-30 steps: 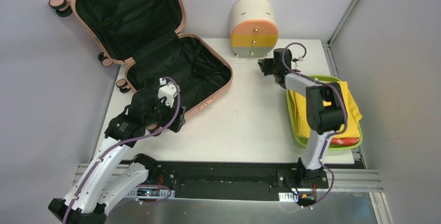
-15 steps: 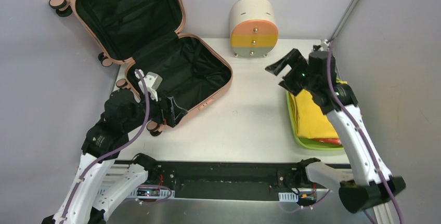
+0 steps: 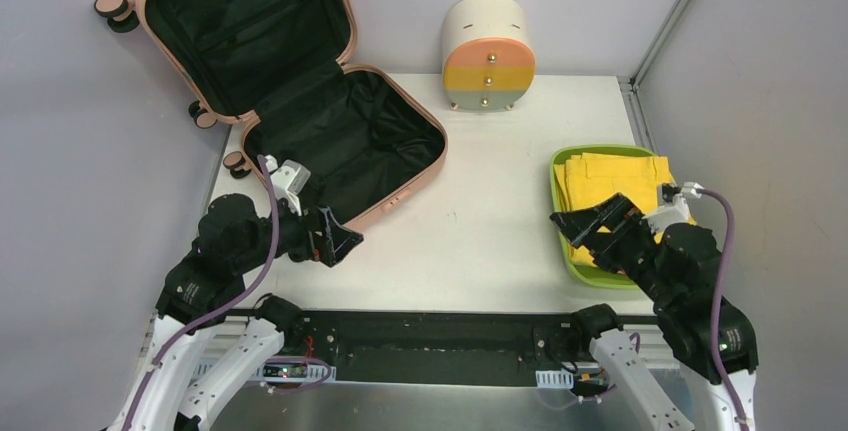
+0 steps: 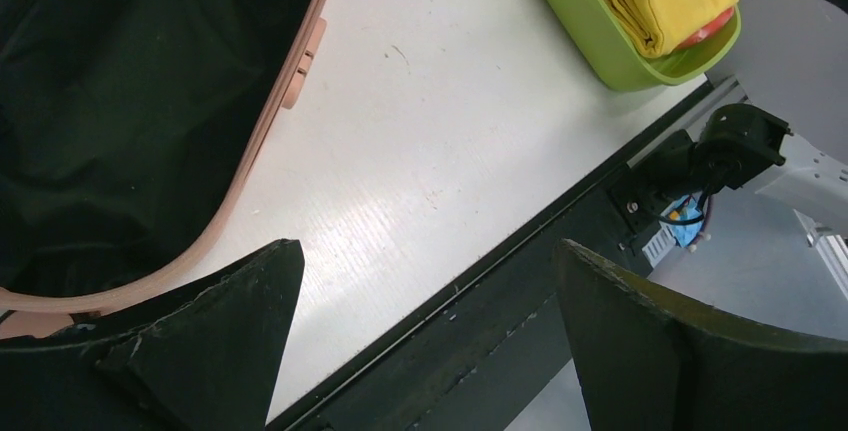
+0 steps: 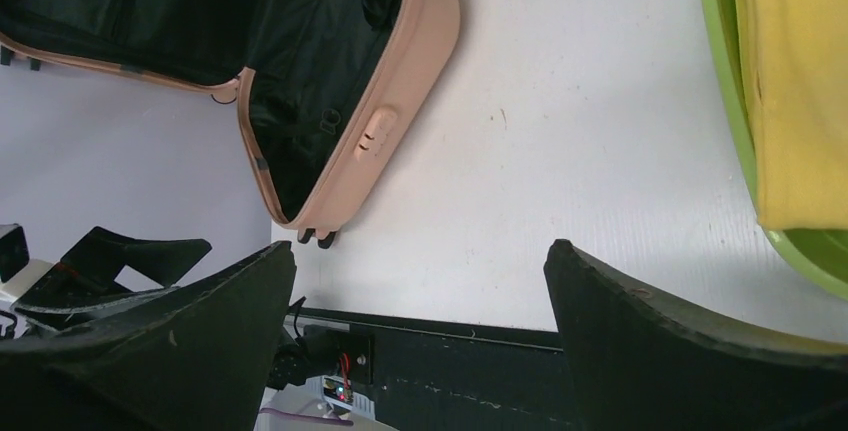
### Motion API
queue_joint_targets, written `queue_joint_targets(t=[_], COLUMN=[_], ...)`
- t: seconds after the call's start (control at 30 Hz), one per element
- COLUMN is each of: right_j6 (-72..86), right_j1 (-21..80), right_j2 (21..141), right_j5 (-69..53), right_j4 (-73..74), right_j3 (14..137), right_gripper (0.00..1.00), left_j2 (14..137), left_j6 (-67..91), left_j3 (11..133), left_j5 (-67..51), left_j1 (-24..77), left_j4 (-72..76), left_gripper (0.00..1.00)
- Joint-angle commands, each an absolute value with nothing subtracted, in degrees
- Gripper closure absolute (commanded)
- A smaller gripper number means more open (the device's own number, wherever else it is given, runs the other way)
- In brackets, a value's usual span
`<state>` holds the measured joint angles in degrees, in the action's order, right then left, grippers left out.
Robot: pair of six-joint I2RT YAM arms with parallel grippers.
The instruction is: Open, take out, and arrange the luggage
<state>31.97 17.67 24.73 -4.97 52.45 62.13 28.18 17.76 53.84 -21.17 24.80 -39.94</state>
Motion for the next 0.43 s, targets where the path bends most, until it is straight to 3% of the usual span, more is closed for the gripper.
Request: queue_joint_targets(t=[0.0,0.4], right_j6=[36.2,37.6], right_j1=[17.8,17.7], right_j2=[23.7,24.5], right_j5=[-5.2,-8.3], right_j4=[52.7,50.9], right_j3=[58.2,59.1], right_gripper=[0.0,0.0], left_j2=[26.6,24.9], left_j6=[19.5,18.3], left_j3=[52.9,52.7], left_j5=[-23.2,-22.9], left_j1=[25.1,25.2], left_j4=[-39.3,-39.4], left_gripper=[0.01,0.01])
